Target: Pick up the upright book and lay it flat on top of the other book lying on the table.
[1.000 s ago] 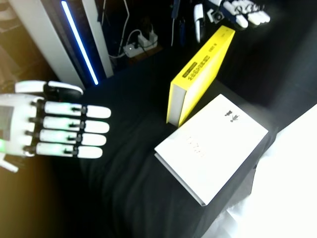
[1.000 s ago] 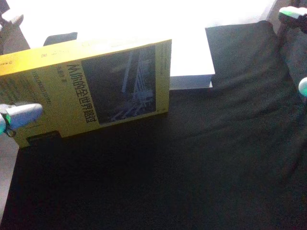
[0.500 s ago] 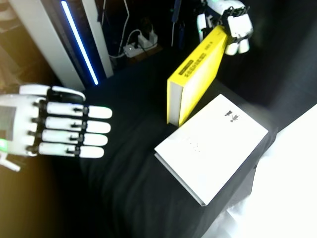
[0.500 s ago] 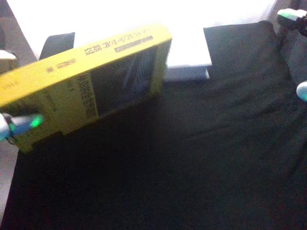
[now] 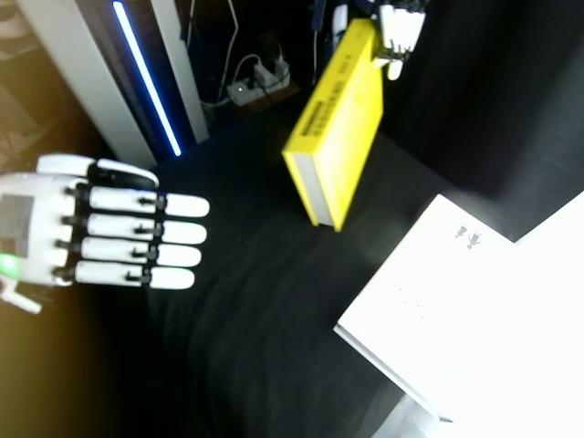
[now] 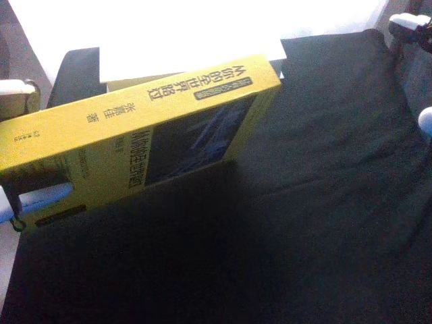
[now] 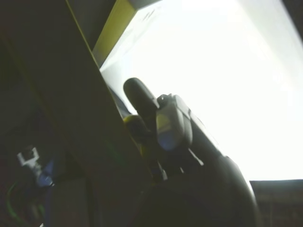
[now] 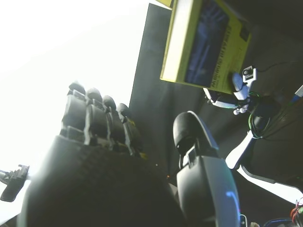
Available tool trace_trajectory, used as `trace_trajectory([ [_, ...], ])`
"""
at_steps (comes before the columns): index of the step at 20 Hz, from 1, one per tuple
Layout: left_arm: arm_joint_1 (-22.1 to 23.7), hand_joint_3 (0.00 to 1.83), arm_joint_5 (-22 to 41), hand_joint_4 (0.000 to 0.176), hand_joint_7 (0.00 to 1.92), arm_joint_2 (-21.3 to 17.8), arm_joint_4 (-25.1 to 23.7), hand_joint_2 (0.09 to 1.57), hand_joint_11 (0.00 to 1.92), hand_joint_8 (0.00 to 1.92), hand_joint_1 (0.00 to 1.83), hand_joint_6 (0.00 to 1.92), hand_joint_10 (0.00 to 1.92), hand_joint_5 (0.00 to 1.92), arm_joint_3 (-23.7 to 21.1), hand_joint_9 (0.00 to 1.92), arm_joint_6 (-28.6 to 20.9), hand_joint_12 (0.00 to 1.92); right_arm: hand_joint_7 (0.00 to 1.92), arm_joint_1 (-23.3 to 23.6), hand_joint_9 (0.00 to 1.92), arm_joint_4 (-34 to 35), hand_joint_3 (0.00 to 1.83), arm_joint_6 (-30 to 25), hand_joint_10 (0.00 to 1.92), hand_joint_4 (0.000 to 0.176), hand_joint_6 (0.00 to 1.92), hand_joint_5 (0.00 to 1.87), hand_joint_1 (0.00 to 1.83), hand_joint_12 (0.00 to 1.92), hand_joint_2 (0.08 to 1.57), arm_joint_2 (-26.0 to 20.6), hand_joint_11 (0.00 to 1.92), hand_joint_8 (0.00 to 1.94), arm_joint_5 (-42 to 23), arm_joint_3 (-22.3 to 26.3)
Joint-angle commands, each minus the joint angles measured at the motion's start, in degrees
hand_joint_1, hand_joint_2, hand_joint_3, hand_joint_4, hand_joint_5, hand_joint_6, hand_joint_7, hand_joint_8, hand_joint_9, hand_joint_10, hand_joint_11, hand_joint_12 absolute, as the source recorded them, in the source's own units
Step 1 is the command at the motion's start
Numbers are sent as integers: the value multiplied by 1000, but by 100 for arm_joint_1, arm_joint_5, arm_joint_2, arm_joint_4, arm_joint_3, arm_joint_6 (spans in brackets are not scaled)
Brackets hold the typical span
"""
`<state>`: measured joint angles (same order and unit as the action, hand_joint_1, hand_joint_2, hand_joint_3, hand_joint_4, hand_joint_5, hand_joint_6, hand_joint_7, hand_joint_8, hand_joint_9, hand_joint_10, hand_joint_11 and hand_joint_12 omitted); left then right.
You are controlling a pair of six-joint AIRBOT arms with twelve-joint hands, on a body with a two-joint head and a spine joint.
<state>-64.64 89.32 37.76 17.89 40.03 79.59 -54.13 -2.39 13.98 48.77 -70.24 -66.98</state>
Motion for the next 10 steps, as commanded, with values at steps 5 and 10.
trace_trajectory([
  [5,127,9,986,145,1345,-100,-405,1234,1536,1921,1005,1921,1921,1024,-168,1493,774,1921,0,47,0,283,79,-28,0,0,0,0,401,0,1370,18,0,0,-697,-28],
  [10,811,1,304,152,1429,-93,-471,1282,1612,1921,1062,1921,1921,1075,-198,1603,2065,1921,0,48,0,289,43,-60,0,0,0,0,568,11,1328,24,16,0,-697,-73],
])
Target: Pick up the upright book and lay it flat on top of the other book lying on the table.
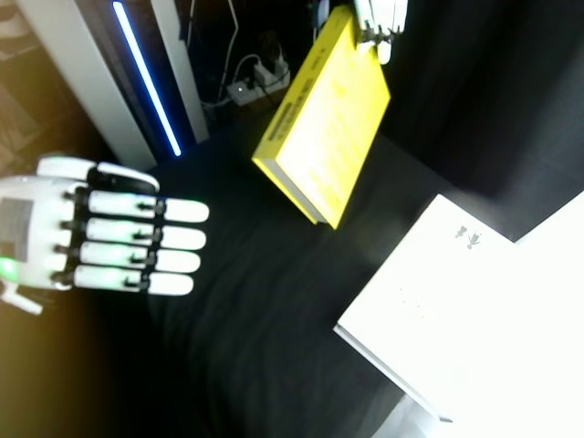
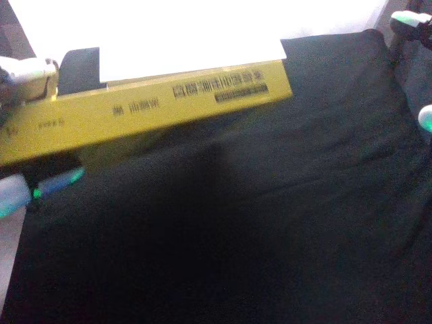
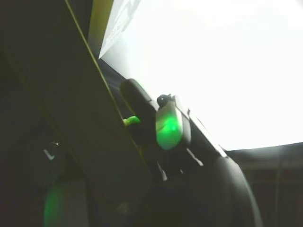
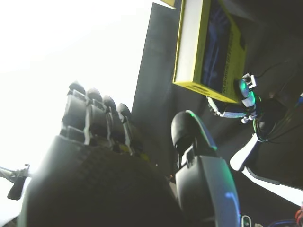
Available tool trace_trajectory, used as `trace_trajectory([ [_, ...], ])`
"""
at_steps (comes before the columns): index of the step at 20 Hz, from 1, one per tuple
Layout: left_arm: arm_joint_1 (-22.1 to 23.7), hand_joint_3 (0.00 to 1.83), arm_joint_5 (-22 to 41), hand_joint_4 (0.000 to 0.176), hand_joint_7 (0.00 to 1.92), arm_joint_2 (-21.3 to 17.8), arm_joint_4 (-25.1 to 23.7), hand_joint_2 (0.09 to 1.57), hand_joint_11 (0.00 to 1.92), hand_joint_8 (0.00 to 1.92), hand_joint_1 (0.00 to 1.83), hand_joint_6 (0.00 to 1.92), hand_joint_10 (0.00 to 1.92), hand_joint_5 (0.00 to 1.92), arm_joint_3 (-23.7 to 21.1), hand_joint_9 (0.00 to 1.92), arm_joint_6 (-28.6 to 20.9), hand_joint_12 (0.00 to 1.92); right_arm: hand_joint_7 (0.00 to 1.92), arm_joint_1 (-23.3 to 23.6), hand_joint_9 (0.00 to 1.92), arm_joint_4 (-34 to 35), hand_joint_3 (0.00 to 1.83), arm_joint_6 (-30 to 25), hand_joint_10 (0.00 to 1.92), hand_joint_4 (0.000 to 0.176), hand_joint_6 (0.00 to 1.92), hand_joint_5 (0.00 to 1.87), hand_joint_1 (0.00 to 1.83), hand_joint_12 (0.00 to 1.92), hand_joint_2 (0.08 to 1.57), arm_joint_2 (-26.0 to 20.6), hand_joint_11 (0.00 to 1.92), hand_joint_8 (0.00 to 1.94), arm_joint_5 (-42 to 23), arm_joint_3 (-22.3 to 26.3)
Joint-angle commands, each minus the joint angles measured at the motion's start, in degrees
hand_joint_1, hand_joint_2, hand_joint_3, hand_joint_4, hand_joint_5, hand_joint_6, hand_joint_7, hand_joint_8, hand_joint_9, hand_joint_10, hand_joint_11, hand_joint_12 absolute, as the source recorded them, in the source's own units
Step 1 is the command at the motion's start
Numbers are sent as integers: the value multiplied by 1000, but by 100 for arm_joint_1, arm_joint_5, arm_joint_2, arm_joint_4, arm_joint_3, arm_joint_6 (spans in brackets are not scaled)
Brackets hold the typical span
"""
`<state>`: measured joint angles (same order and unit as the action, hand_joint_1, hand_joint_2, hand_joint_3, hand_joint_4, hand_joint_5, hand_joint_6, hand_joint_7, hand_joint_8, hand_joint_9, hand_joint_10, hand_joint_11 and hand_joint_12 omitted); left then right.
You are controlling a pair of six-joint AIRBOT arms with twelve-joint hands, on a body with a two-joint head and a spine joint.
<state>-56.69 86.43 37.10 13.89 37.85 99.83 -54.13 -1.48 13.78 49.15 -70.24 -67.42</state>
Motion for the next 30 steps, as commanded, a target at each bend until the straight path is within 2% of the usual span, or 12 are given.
trace_trajectory([
  [1,162,0,433,151,1432,-16,-92,1274,1603,1921,1074,1921,1921,1083,24,1593,239,1921,0,48,0,197,38,-41,0,0,0,0,587,19,1324,-13,22,0,-697,-38],
  [3,490,0,225,147,1405,42,-154,1266,1610,1921,1178,1921,1921,1079,29,1578,708,1921,0,48,0,197,12,-44,0,0,0,0,602,173,1340,-13,0,0,-698,-67],
  [8,557,3,552,139,1361,13,-401,1279,1550,1921,1091,1921,1921,1077,19,1520,748,1921,0,49,0,198,17,-57,0,0,0,0,574,22,1366,9,33,0,-698,-102],
  [11,581,9,624,121,1310,5,-497,1308,1497,1921,1019,1921,1921,965,10,1501,776,1921,0,48,0,190,0,-209,0,0,0,0,573,443,1371,111,0,0,-697,-183],
  [12,606,3,543,114,1334,12,-493,1308,1533,1921,1007,1921,1921,988,21,1538,811,1921,0,48,0,127,0,-575,0,0,0,0,616,55,1364,246,0,0,-698,-347],
  [18,1251,0,-92,113,1255,432,-562,1268,1480,1921,1107,1921,1921,1131,271,1444,811,1921,0,619,0,-407,0,-611,0,0,0,0,703,0,1247,428,0,0,-636,-468],
  [20,1330,0,-197,118,1250,493,-562,1258,1476,1921,1122,1921,1921,1157,314,1440,811,1921,0,1175,0,-818,0,-486,0,26,0,0,782,0,1196,531,0,0,-336,-482],
  [22,1336,0,-229,130,1244,519,-562,1255,1462,1921,1100,1921,1921,1169,327,1426,811,1921,0,1639,0,-1219,0,-467,0,120,0,0,792,0,1168,742,0,0,-108,-565],
  [23,1386,0,-266,134,1216,570,-562,1245,1457,1921,1128,1921,1921,1165,350,1398,811,1921,0,1776,0,-1329,0,-467,0,144,0,0,809,0,1142,839,0,0,-58,-601],
  [24,1441,0,-306,133,1240,617,-574,1245,1474,1921,1101,1921,1921,1050,373,1407,811,1921,0,1842,0,-1401,0,-467,0,148,0,0,819,0,1118,896,0,0,-12,-630],
  [26,1573,0,-431,133,1244,749,-665,1244,1476,1921,1120,1921,1921,1156,442,1406,811,1921,0,1924,0,-1479,0,-468,0,113,0,0,814,0,1139,1082,0,0,65,-728],
  [30,1647,0,-311,130,1222,821,-907,1214,1419,1921,1156,1921,1921,1139,406,1384,811,1921,0,1988,0,-1521,0,-469,0,169,0,0,918,0,1094,1391,0,0,354,-942],
])
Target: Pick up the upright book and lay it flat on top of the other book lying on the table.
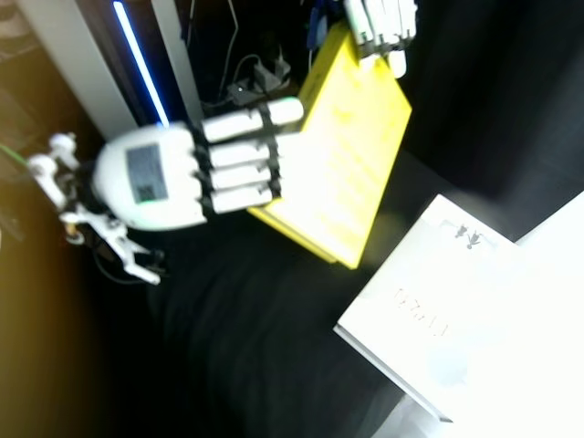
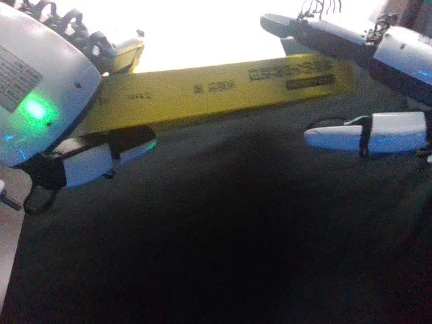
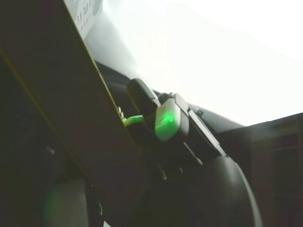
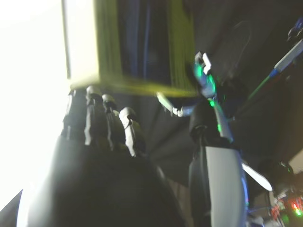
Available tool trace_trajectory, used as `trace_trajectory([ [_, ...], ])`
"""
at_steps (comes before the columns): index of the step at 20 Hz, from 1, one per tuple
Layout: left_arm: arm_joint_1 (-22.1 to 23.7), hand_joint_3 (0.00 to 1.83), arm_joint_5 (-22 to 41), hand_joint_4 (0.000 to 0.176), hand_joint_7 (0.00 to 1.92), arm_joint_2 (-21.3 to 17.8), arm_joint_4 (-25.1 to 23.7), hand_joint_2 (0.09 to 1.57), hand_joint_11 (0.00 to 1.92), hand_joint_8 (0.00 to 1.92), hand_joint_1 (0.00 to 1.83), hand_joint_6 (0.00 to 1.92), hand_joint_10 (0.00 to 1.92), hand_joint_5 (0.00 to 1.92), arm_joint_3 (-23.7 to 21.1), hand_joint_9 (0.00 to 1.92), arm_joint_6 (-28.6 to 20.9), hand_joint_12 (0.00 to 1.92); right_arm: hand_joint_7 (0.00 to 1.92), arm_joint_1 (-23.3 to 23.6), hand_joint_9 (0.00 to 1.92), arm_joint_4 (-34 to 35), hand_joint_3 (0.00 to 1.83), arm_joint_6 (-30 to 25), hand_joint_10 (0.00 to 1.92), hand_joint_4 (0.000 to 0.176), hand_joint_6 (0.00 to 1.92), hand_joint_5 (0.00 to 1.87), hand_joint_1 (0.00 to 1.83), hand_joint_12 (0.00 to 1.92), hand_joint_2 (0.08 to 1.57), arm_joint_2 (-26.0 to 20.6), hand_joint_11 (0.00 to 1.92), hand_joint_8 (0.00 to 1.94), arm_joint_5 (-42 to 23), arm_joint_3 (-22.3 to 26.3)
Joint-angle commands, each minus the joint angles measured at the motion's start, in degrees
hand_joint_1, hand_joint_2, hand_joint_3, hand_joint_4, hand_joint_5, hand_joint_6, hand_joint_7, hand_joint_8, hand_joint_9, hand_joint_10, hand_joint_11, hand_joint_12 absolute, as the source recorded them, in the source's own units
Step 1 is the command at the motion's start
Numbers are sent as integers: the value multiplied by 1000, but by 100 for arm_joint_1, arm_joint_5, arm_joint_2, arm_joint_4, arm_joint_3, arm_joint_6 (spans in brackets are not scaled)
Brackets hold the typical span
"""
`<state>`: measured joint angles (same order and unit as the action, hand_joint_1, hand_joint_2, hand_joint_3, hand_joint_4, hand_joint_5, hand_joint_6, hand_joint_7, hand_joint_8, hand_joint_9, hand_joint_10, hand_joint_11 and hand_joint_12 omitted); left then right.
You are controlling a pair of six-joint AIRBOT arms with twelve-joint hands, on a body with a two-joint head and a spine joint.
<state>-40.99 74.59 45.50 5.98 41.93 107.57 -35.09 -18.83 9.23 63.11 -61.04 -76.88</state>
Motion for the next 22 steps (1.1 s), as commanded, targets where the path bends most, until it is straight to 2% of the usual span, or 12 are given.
trace_trajectory([
  [1,78,0,938,132,1217,-15,-169,1215,1405,1921,1139,1921,1921,1151,-19,1376,38,1921,0,109,0,212,0,-14,0,169,0,0,931,0,1087,58,0,0,-515,-39],
  [6,89,0,1030,102,1156,95,-347,1222,1378,1921,1179,1921,1921,1155,-27,1327,37,1921,125,252,73,159,0,-12,33,116,63,150,941,2,1181,291,6,47,-351,-199],
  [8,95,0,997,106,1152,105,-344,1208,1375,1921,1188,1921,1921,1147,-20,1323,34,1921,685,275,337,157,0,-13,1094,0,661,520,1342,1708,1247,323,0,268,-328,-231],
  [9,95,0,995,108,1156,106,-328,1220,1378,1921,1181,1921,1921,1155,-19,1327,33,1921,708,283,551,157,0,-13,1569,0,970,608,1439,1878,1249,329,73,1132,-323,-235],
  [10,94,0,983,111,1154,106,-307,1201,1377,1921,1175,1921,1921,1137,-19,1326,31,1921,747,289,678,158,9,-13,1574,0,1272,655,1469,1912,1239,335,378,1305,-323,-239],
  [15,95,0,937,120,1150,121,-263,1208,1372,1921,1184,1921,1921,1151,-9,1321,19,1921,764,298,788,177,13,-13,1493,0,1272,694,1486,1815,1208,370,569,1349,-283,-285],
  [17,95,0,918,122,1151,121,-220,1194,1374,1921,1190,1921,1921,1127,-8,1323,12,1921,862,307,1366,197,1031,-13,1849,0,1429,794,1228,1917,786,392,1333,1907,-264,-317],
  [18,95,0,897,123,1151,121,-197,1204,1373,1921,1191,1921,1921,1145,-8,1322,12,1921,1126,309,1545,219,1669,-13,1878,106,1495,1211,1419,1920,508,398,1549,1934,-260,-333],
  [19,94,4,893,125,1156,120,-191,1218,1378,1921,1181,1921,1921,1155,-9,1327,12,1921,1161,317,1330,235,1799,-13,1912,162,1521,1324,1613,1921,346,398,1595,1839,-260,-341],
  [20,84,0,894,126,1154,119,-186,1200,1377,1921,1249,1921,1921,1121,-12,1326,13,1921,1222,334,1316,246,1825,-13,1812,173,1554,1343,1787,1921,204,398,1299,1734,-260,-349],
  [21,79,11,896,0,804,117,-186,1255,1012,1748,1197,1372,1921,773,-15,911,14,1921,1198,344,1292,247,1830,-13,1805,175,1624,1274,1822,1921,183,398,1289,1734,-260,-355],
  [22,71,6,895,0,682,112,-181,1267,878,1558,1290,1899,1916,1061,-20,770,14,1921,1098,356,1215,247,1702,-13,1916,0,1571,1055,1490,1921,395,395,1555,1887,-261,-360],
])
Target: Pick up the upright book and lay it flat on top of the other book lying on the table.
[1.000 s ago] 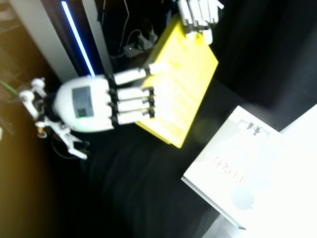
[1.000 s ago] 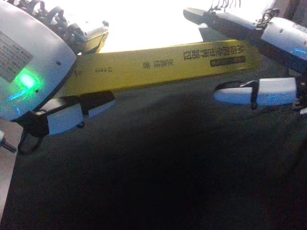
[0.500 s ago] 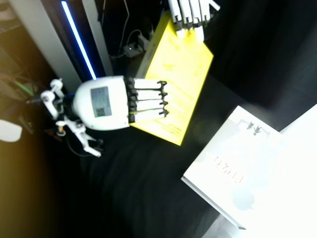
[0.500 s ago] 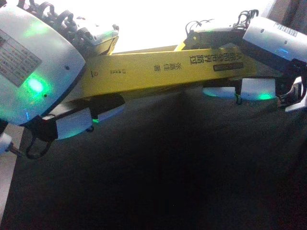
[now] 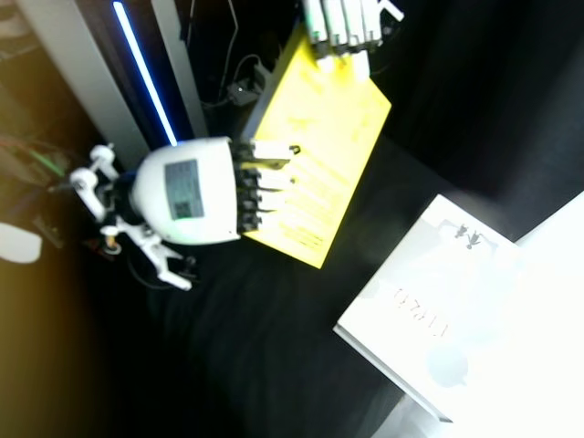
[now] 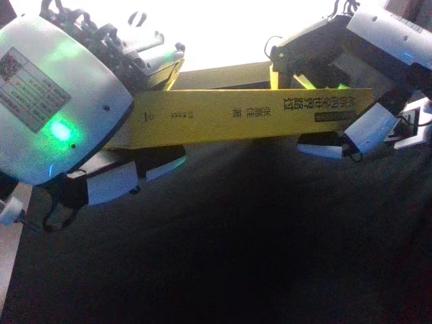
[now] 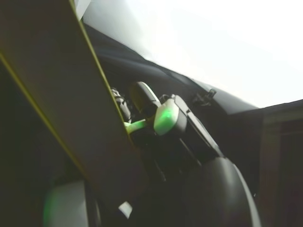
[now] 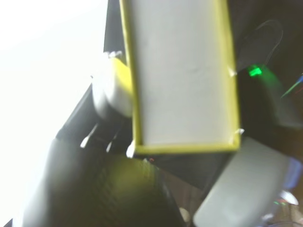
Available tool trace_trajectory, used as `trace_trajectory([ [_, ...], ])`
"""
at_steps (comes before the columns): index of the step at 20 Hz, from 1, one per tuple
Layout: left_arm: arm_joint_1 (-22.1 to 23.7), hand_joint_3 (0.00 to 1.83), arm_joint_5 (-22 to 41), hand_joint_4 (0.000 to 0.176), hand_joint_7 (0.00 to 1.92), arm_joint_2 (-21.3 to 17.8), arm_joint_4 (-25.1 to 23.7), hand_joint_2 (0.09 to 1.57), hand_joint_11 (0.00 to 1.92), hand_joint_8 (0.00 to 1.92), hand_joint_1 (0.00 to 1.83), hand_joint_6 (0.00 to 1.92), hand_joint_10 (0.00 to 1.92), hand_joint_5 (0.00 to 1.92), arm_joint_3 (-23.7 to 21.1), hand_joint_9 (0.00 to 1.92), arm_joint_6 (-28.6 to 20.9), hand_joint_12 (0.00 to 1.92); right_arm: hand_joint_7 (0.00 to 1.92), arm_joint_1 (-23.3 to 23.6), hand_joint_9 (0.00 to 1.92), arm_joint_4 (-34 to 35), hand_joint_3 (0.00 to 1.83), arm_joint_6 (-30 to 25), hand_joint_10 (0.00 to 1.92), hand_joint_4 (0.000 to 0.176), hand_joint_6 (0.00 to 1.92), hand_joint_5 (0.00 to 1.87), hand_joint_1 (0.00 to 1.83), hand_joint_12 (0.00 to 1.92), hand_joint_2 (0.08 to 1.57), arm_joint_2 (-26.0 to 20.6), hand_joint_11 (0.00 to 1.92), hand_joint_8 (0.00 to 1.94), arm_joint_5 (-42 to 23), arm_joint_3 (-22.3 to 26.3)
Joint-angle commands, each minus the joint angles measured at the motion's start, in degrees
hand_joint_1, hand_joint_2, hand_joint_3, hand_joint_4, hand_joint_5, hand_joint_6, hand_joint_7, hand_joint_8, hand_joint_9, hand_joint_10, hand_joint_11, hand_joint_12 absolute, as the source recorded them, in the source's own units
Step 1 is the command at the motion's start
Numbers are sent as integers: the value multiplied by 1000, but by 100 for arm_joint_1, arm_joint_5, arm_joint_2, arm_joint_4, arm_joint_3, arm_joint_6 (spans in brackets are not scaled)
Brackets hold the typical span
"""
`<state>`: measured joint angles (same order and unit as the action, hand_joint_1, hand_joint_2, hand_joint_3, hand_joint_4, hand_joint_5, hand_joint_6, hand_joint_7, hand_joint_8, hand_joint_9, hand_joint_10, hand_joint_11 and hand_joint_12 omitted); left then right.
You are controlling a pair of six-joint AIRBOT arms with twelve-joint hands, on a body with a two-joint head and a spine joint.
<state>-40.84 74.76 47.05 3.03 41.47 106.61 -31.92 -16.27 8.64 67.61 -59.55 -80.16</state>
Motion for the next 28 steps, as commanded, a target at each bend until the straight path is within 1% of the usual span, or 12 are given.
trace_trajectory([
  [1,49,6,874,0,682,-45,118,1267,878,1558,1290,1899,1916,1061,23,770,110,1921,1098,44,1215,-7,1702,46,1916,0,1571,1055,1490,1921,395,-58,1555,1887,-409,-33],
  [11,15,1,914,0,679,-69,137,1268,874,1546,1295,1921,1914,1081,4,766,111,1921,985,53,1089,-2,1498,46,1921,0,1473,942,1419,1921,510,-64,1542,1895,-410,-18],
  [13,11,1,970,0,682,-87,136,1268,874,1541,1289,1921,1911,1110,-6,767,109,1921,861,52,1330,-4,1078,46,1921,0,1485,763,1214,1921,779,-64,1420,1939,-410,32],
  [14,6,0,981,0,682,-101,134,1266,874,1542,1296,1921,1914,1081,-12,766,105,1921,851,52,1172,-5,932,46,1801,0,1466,718,1207,1921,841,-64,1166,1837,-411,74],
  [15,0,0,1006,0,954,-118,134,1230,1195,1906,1142,1910,1921,1054,-21,1124,105,1921,683,51,730,-23,412,46,1756,0,1495,516,1319,1915,1105,-65,682,1589,-411,120],
  [17,-4,0,1057,0,971,-153,135,1232,1214,1918,1172,1919,1921,1117,-39,1144,95,1921,609,44,651,-89,370,46,1744,0,1312,421,1427,1920,1108,-124,489,1566,-411,220],
  [18,-4,0,1071,0,975,-163,135,1220,1222,1921,984,1921,1921,1091,-44,1151,95,1921,340,25,279,-115,832,46,1436,0,1005,166,1094,1921,894,-162,31,1144,-411,266],
  [19,-5,0,1088,0,975,-169,136,1220,1222,1921,984,1921,1921,1091,-46,1151,95,1921,340,2,279,-123,832,46,1436,0,1005,166,1094,1921,894,-192,31,1144,-411,305],
  [20,-12,0,1095,0,970,-170,145,1210,1216,1921,1240,1921,1921,1091,-46,1145,95,1921,164,-38,34,-133,737,46,1141,0,761,6,917,1809,868,-217,0,641,-411,333],
  [21,-12,0,1095,0,973,-170,154,1214,1219,1921,1037,1921,1921,1089,-46,1148,94,1921,104,-66,6,-133,585,46,826,0,488,0,871,1681,905,-241,0,422,-412,354],
  [23,-12,0,1130,3,1194,-169,156,1219,1423,1921,1228,1921,1921,1072,-51,1381,84,1921,86,-151,0,-131,344,45,450,0,217,0,818,1518,960,-271,0,142,-411,369],
  [28,-31,0,1221,3,1215,-173,151,1210,1444,1921,1045,1921,1921,1112,-54,1404,-70,1921,55,-246,0,-48,87,46,169,0,111,2,941,1140,1026,-272,0,2,-395,306],
])
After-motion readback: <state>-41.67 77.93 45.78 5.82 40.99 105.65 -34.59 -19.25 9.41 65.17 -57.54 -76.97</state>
